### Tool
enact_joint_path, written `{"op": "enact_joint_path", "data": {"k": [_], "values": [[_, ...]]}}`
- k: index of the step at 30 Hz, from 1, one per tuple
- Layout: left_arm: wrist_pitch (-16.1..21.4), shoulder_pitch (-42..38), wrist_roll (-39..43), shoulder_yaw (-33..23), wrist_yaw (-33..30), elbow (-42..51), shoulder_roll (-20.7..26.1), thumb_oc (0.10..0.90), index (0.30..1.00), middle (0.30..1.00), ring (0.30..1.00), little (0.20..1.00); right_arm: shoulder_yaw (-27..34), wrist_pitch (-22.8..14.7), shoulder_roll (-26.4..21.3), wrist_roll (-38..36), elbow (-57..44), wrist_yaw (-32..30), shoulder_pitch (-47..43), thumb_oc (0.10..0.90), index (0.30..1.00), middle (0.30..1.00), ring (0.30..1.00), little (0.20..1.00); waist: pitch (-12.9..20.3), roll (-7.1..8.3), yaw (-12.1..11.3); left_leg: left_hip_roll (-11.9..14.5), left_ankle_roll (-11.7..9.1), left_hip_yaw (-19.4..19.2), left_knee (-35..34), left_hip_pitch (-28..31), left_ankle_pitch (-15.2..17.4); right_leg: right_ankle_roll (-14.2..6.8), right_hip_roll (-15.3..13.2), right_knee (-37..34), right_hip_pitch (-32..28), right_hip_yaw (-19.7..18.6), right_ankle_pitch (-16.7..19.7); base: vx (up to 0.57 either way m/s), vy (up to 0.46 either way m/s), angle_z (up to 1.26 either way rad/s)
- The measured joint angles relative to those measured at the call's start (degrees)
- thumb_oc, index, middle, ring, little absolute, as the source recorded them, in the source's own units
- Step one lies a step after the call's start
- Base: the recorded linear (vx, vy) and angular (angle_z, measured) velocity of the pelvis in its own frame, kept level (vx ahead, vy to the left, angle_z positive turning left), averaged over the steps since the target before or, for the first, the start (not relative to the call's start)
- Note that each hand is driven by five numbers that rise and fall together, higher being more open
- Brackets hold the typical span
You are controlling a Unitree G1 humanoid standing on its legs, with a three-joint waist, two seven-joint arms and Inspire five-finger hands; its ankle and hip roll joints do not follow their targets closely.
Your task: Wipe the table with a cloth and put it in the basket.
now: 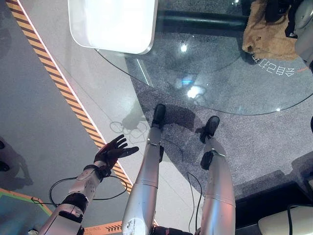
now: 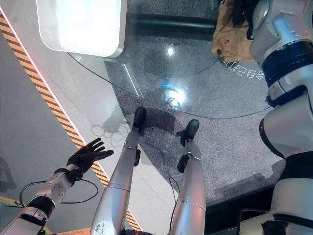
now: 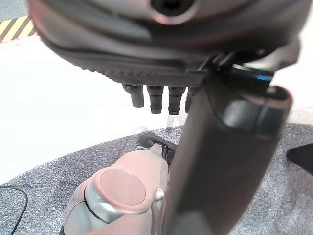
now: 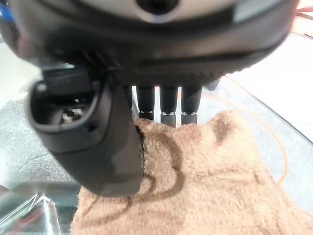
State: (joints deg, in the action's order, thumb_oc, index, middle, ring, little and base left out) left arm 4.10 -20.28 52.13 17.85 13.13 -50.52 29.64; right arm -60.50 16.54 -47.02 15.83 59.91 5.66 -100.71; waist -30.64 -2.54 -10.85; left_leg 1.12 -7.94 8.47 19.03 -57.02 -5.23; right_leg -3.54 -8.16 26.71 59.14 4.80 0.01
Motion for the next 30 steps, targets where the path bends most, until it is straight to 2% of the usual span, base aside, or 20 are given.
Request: {"op": "enact_joint_path", "data": {"k": [18, 30], "values": [[-0.3, 0.0, 0.0, -0.2, 0.1, 0.0, 0.0, 0.800, 0.900, 0.900, 0.900, 0.900, -0.4, -0.6, 0.0, -0.1, -0.1, 0.7, 0.9, 0.100, 0.300, 0.300, 0.300, 0.200, 0.0, -0.19, 0.0, 0.1, -0.2, 0.0, -0.9, 0.9, -0.4, 0.1, 0.0, -0.3, -0.6, 0.1, 0.1, 0.00, 0.000, 0.00], [-0.1, 0.0, 0.0, -0.3, 0.1, 0.0, 0.0, 0.800, 0.900, 0.900, 0.900, 0.900, 1.7, -1.0, -1.3, -4.8, -2.6, -4.4, 3.3, 0.100, 0.300, 0.300, 0.300, 0.200, 0.0, -0.41, 0.3, 0.3, -0.2, 0.0, -1.6, 1.0, -0.5, 0.1, 0.1, -0.8, -0.7, 0.3, 0.1, 0.00, 0.000, 0.00]]}}
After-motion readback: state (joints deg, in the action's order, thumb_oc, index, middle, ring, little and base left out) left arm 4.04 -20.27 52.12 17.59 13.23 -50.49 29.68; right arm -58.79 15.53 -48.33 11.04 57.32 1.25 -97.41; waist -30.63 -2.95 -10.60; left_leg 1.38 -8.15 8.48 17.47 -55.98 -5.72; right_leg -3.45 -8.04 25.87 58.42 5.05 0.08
